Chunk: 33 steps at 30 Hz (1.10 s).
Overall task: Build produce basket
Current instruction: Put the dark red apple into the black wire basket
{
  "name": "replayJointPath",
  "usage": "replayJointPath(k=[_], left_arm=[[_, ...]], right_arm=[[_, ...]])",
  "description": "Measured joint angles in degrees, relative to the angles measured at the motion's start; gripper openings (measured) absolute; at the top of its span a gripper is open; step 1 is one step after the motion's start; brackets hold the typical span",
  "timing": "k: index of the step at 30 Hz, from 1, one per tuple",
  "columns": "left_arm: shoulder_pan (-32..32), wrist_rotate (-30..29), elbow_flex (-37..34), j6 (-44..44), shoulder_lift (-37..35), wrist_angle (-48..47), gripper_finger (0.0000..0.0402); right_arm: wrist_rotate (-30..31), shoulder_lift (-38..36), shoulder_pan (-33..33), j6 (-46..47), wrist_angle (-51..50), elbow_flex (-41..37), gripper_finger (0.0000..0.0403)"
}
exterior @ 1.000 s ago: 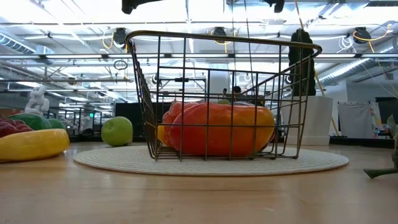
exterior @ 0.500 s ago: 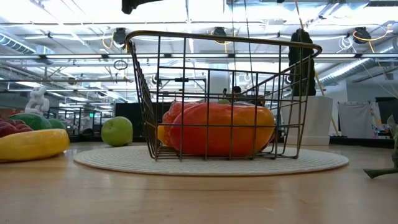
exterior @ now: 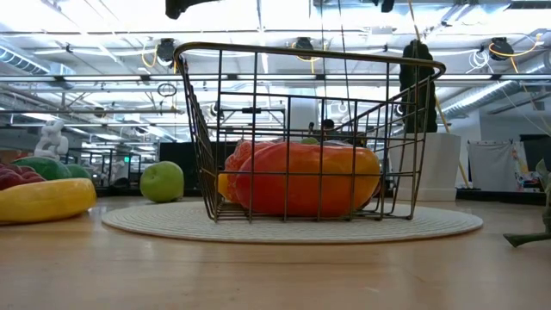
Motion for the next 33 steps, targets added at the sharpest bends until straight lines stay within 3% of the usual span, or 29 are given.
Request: replayJointPath(k=[6,13,23,33], left_arm=[[0.0,0.0,0.0,-0.9,-0.9,-0.7,0.0392],[-0.3,0.0,0.0,-3.1,-0.9,-0.8,0.0392],[-0.9,0.1,0.0,-1.9,-0.9,-0.8,0.0392],[-0.9,0.1,0.0,-1.9,-0.9,-0.9,0.0392]], right_arm=[[-0.4,0.0,0.0,12.8,-0.1,0.0,0.0325],[-10.9,0.0,0.6,21.3,-0.1,0.0,0.0325],[-5.7,2.6,8.0,26.3,-4.3,0.0,0.0325],[-5.8,16.0,14.8,28.7,-10.0,7.3,0.0325]])
